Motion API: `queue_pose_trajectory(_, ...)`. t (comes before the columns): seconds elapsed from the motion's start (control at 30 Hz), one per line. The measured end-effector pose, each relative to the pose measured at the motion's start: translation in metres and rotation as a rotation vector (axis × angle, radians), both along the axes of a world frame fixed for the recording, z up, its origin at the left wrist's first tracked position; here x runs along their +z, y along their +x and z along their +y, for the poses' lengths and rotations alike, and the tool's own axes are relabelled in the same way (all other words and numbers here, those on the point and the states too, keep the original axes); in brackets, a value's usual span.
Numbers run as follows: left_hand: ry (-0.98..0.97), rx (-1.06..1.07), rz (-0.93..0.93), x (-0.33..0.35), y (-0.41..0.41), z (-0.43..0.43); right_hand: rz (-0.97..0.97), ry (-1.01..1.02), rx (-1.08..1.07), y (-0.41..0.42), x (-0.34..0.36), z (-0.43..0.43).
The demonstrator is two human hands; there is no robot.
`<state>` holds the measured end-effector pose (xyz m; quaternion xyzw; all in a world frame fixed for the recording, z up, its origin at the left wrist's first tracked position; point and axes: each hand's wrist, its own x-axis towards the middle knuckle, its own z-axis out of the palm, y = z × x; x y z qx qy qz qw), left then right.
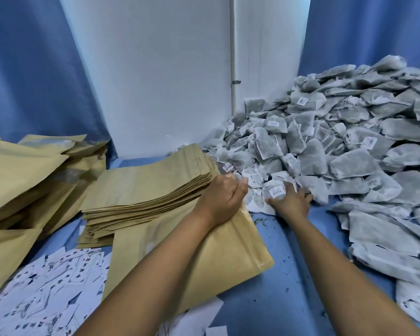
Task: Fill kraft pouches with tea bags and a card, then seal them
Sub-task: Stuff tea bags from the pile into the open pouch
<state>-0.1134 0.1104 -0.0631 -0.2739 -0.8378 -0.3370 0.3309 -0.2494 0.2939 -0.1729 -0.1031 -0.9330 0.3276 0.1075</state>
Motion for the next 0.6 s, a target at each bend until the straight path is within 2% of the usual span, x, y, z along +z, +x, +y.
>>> queue_pose_trajectory(0.07,0.007,-0.007,-0.01,-0.002,0.0,-0.002,0.053,-0.106,-0.084,-0.001,0.004,0.0)
queue_pose_trajectory(0.17,0.011,0.009,-0.037,-0.008,-0.004,-0.006,0.325,-0.68,-0.287,0.014,0.02,-0.003)
queue_pose_trajectory(0.23,0.016,0.007,-0.037,-0.008,-0.005,-0.007,0.425,-1.03,-0.144,0.029,0.023,-0.008)
queue_pose_trajectory(0.27,0.02,0.008,-0.033,-0.008,-0.006,-0.007,0.369,-1.091,0.019,0.036,0.022,-0.015)
queue_pose_trajectory(0.3,0.025,0.012,-0.026,-0.007,-0.006,-0.007,0.274,-1.016,0.209,0.04,0.02,-0.022)
queue_pose_trajectory(0.37,0.025,0.019,-0.024,-0.006,-0.005,-0.005,0.098,-0.509,0.531,0.041,0.017,-0.035)
queue_pose_trajectory(0.4,0.023,0.019,-0.025,-0.006,-0.003,-0.006,0.045,-0.249,0.575,0.039,0.012,-0.04)
queue_pose_trajectory(0.43,0.021,0.017,-0.022,-0.007,-0.002,-0.006,0.009,-0.097,0.54,0.037,0.01,-0.044)
queue_pose_trajectory(0.47,0.017,0.016,-0.017,-0.007,0.0,-0.007,-0.009,-0.026,0.482,0.037,0.011,-0.047)
queue_pose_trajectory(0.6,0.012,0.026,-0.001,-0.007,0.003,-0.01,-0.078,0.138,0.323,0.036,0.015,-0.048)
